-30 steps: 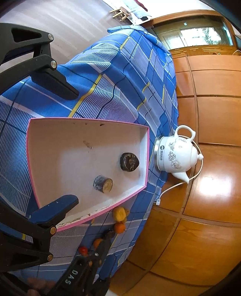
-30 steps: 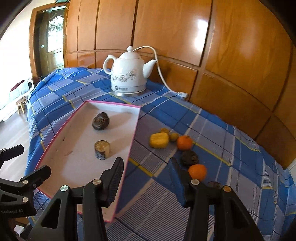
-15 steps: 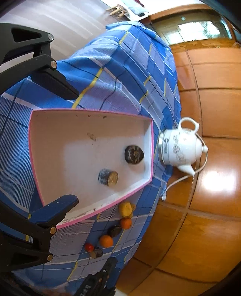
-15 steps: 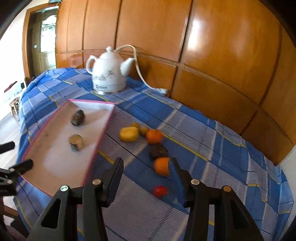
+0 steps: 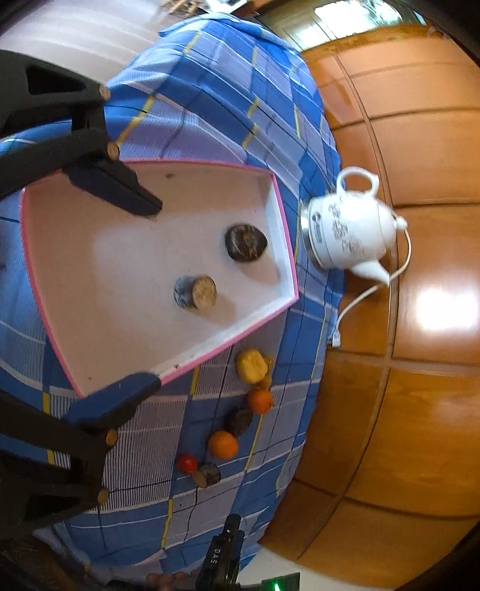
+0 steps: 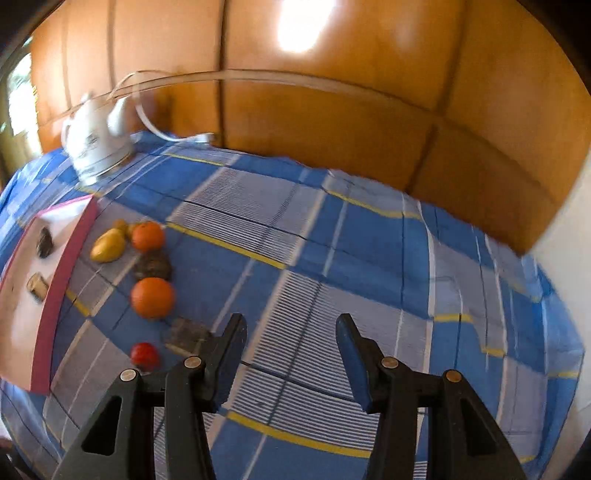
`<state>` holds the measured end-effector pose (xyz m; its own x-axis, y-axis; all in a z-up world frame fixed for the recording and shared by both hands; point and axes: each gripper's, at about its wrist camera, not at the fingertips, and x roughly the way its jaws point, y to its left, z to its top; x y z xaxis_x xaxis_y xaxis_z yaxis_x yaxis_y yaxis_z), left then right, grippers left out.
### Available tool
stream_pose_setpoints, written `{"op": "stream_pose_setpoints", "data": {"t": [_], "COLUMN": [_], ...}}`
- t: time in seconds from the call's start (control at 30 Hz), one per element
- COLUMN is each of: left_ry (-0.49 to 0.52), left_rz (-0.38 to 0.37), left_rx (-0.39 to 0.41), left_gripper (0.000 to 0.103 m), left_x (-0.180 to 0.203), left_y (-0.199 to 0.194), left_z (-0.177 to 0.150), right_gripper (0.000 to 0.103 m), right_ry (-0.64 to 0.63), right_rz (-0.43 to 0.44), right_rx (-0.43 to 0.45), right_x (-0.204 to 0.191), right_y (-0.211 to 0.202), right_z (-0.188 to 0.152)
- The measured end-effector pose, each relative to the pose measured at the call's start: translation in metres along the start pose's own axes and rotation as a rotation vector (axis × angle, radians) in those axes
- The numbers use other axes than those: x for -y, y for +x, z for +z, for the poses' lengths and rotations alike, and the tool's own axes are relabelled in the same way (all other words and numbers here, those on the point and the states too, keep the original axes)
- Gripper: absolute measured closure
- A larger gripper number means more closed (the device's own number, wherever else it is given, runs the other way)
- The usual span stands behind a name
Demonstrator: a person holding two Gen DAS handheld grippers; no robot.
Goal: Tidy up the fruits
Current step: 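Reach the left tool to the brown kiwi and grasp it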
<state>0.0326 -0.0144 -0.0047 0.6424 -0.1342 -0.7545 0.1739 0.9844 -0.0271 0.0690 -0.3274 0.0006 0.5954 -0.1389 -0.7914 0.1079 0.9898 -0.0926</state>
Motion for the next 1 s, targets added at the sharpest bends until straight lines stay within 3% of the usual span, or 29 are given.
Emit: {"op": "stream_pose_setpoints", "data": {"t": [0.2,0.5,0.57,0.67,0.77,1.0], "left_ry": [0.085,0.187,0.193,0.188,0.165,0.112], "left_rz": [-0.046,-0.074,-0.078,-0.095,-0.114,-0.164], "left_rx": [-0.037,-0.095,-0.113,-0.137,-0.162,-0.294], "left_gripper": [0.042,0.048,0.048,0.060,0.064,0.065], "left_x": [0.021,0.045,0.049,0.055,0.059,0.070], "left_y": [0.019,0.058,0.069,0.086,0.104,0.161], "left_z": [0.025,0.064,0.074,0.093,0.116,0.149], "right_gripper": [0.052,0.052,0.052,0.052,0.052,0.052], "right_ry": [0.114,0.132,0.138,0.142,0.138,0.138], "right_rz": [0.074,0.128,0.131,0.139,0.146,0.165], "right_rx": [-0.027,-0.048,-0.049,-0.054,-0.061,-0.080], "right_x": [0.016,0.012,0.012,0.012,0.010,0.007], "right_y": [0.003,0.006,0.006,0.006,0.007,0.010], "right_z": [0.001,0.003,0.004,0.004,0.004,0.004]}}
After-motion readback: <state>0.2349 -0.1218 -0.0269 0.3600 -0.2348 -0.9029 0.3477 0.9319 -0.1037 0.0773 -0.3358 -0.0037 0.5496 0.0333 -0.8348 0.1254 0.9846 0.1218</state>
